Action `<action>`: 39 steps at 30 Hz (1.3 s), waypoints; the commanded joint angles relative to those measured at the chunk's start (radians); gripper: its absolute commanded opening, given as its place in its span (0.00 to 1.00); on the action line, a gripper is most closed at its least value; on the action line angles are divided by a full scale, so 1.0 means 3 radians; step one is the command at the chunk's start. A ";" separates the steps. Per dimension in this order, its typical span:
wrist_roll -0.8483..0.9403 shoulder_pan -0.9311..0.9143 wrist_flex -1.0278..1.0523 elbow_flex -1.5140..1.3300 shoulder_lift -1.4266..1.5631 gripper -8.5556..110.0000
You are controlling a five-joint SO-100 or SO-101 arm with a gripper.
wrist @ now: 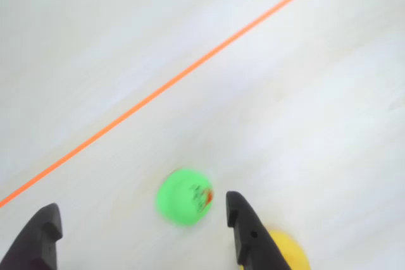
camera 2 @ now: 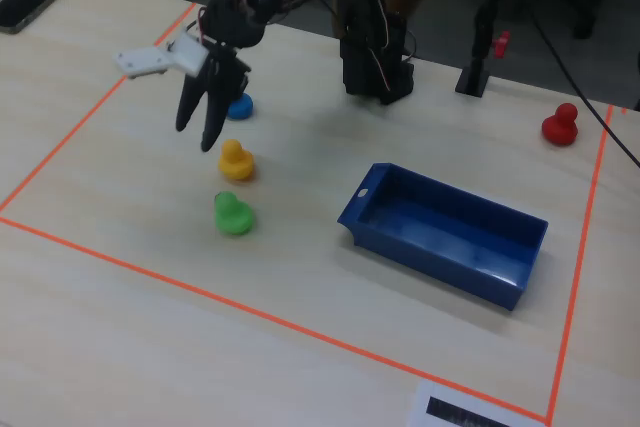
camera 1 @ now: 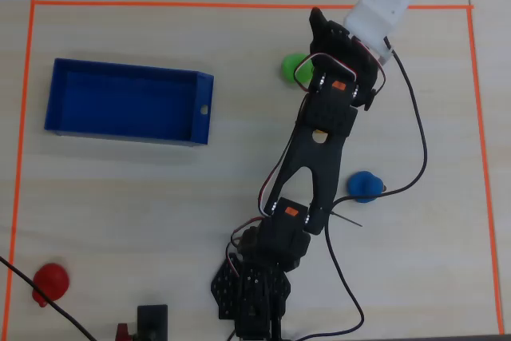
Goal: Grasp green duck and put it into box.
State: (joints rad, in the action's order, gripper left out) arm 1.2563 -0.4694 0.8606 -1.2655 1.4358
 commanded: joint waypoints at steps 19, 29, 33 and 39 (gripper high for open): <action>-0.0123 -0.0010 -0.0537 0.0164 -0.0977 0.37; -0.0133 0.0194 -0.0910 -0.0522 -0.1038 0.36; -0.0143 0.0286 -0.1043 -0.0844 -0.0961 0.36; -0.0148 0.0373 -0.1222 -0.1197 -0.0839 0.36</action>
State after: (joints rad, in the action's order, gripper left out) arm 1.2257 -0.3758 0.4985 -1.6030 1.1505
